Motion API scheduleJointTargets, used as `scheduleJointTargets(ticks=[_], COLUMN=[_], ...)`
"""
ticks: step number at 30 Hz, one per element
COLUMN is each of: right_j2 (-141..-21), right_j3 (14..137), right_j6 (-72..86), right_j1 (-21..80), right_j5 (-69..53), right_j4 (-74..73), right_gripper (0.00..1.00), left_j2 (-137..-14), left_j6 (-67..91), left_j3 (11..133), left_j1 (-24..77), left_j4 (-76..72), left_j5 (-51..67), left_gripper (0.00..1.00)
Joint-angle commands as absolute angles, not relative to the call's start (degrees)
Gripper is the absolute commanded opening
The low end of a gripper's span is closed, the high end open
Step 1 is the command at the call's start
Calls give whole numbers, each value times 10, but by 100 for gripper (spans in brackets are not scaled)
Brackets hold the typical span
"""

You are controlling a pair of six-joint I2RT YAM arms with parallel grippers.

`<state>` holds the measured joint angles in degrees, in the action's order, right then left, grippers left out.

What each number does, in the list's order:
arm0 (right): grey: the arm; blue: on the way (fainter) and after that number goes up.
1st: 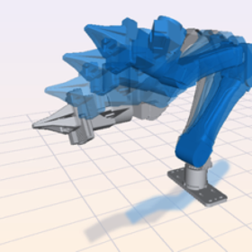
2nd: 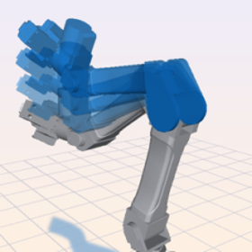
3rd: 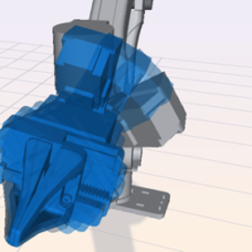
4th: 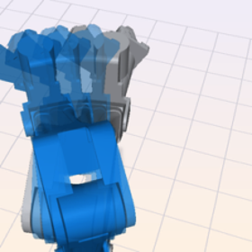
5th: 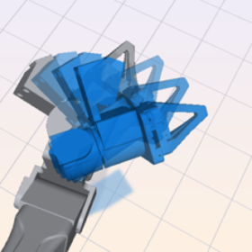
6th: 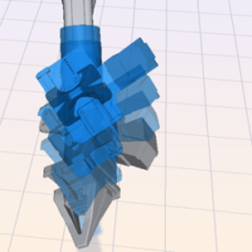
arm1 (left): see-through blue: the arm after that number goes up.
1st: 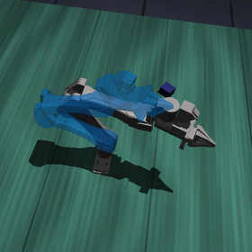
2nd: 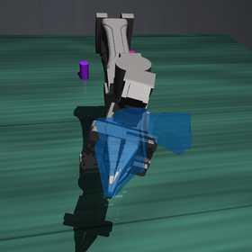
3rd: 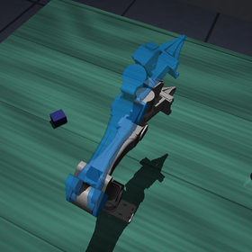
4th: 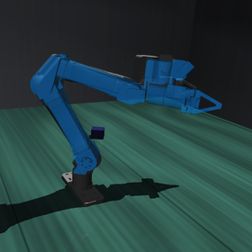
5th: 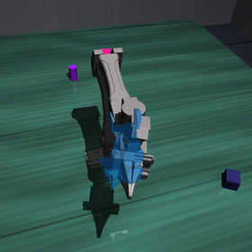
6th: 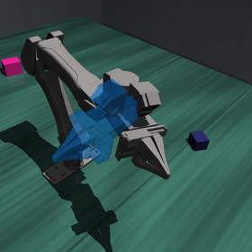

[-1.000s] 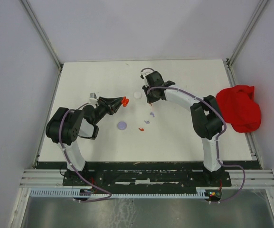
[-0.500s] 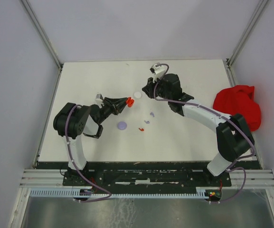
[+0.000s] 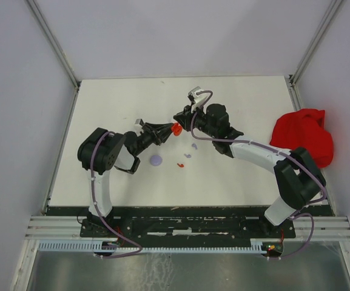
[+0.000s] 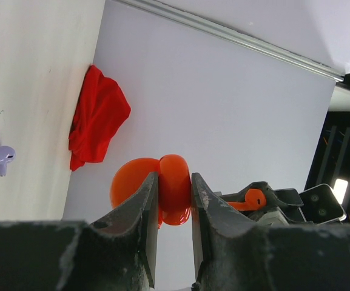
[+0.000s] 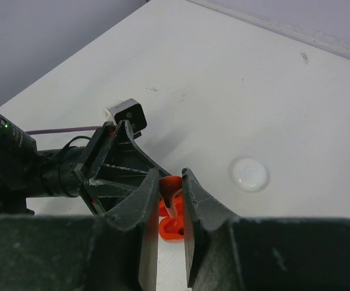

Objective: Insert the wireless bluetooth earbuds into the charging case
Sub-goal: Place the earbud in the charging case.

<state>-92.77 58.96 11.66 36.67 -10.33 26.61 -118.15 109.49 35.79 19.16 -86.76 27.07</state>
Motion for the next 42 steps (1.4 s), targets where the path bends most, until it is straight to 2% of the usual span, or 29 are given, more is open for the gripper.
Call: scheduleJointTargets(ticks=[1,42], right_j2=[-914,-956], right_j3=[583,549], right_j6=[112,113], right_j1=[369,369], right_j5=[-100,-77], right_j4=[325,372], right_gripper=[8,7], left_j2=[-1190,-1132], left_j6=[1146,1219], left_j3=[369,358], left_j1=[199,208], left_j4=[-970,-991], left_j5=[262,241], left_gripper=[3,3])
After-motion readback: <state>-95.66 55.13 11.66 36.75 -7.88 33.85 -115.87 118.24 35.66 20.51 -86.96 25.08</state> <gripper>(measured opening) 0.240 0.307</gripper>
